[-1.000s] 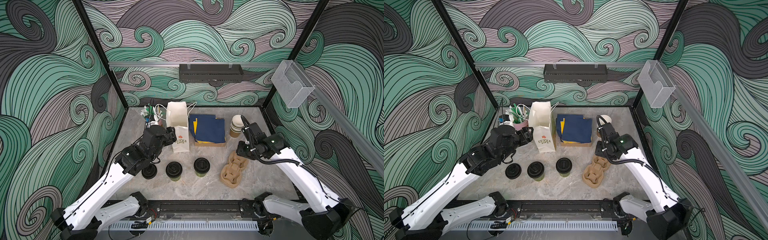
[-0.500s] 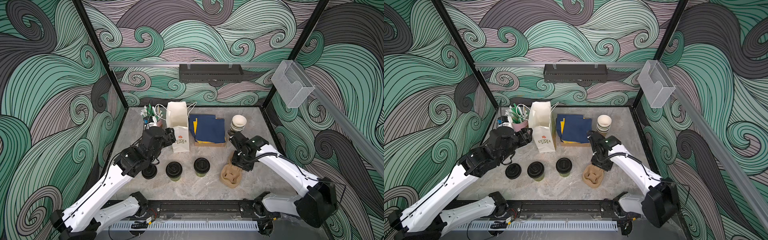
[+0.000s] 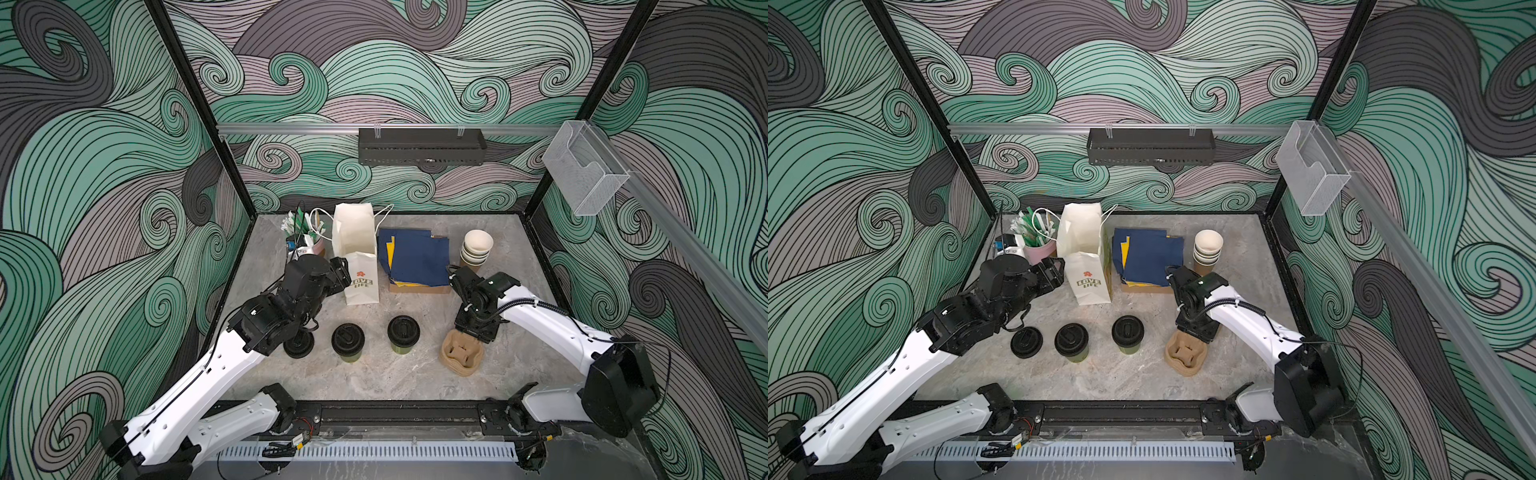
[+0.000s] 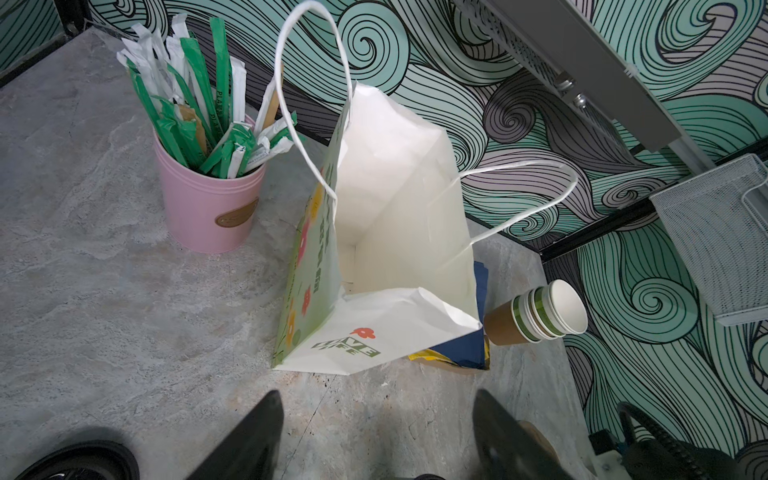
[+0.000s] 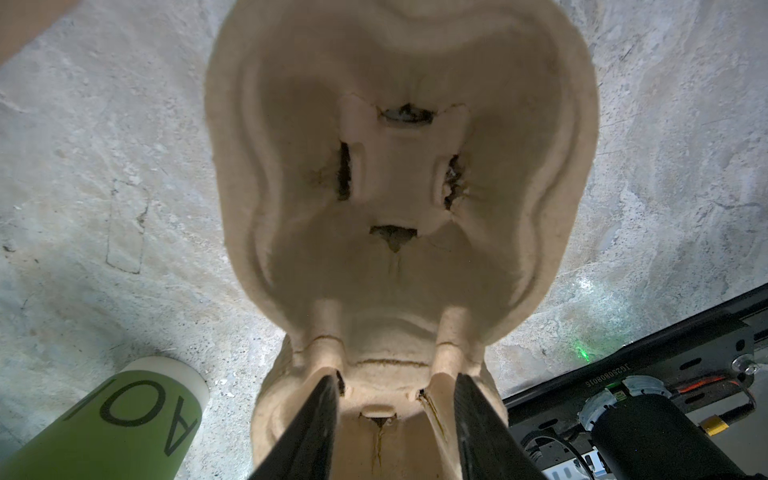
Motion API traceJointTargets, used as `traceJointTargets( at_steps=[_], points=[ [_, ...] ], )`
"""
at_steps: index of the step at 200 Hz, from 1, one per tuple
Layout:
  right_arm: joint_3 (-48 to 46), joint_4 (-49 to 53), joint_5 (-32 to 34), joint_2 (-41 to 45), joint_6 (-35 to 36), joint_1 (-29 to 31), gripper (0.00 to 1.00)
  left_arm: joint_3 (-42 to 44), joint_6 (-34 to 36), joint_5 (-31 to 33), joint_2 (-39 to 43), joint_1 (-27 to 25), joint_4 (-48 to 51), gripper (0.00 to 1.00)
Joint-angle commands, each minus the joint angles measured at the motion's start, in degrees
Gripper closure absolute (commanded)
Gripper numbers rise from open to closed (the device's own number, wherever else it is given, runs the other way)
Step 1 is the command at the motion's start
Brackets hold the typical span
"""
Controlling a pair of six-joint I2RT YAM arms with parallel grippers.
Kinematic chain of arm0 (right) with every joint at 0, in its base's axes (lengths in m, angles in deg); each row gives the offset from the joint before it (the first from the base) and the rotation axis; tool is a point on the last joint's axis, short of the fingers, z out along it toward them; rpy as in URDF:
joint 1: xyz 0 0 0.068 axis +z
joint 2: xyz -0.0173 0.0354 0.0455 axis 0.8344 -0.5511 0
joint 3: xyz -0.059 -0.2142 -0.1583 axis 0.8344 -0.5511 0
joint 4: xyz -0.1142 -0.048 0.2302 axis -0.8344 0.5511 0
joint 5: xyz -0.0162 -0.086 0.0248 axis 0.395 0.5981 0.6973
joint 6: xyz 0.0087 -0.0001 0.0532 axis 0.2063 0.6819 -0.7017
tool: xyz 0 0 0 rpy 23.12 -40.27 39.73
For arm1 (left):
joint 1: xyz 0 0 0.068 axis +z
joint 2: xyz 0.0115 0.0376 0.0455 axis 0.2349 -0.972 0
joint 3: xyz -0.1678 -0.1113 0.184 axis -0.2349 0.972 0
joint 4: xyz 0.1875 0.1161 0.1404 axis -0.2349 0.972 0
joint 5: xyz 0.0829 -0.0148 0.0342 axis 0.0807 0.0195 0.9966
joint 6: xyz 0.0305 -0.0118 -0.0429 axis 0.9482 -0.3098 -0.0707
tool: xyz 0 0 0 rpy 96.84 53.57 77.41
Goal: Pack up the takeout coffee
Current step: 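Grip the brown cup carrier with the right gripper while the left nears the bag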
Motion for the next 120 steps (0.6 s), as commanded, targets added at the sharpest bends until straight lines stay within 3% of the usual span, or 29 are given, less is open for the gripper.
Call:
traceJointTargets(
  at_steps=[1,120],
  points=[
    [-1.01,-0.76,1.23,0.06,-3.28,0.27,0.52,0.11,-0.53,0.96,0.99,0.42,0.71,0.26],
    [-3.37,-3.65,2.23,0.05,-2.82,-0.87,0.54,0.63,-1.10,1.27,2.41,0.51,0.80,0.26]
  ],
)
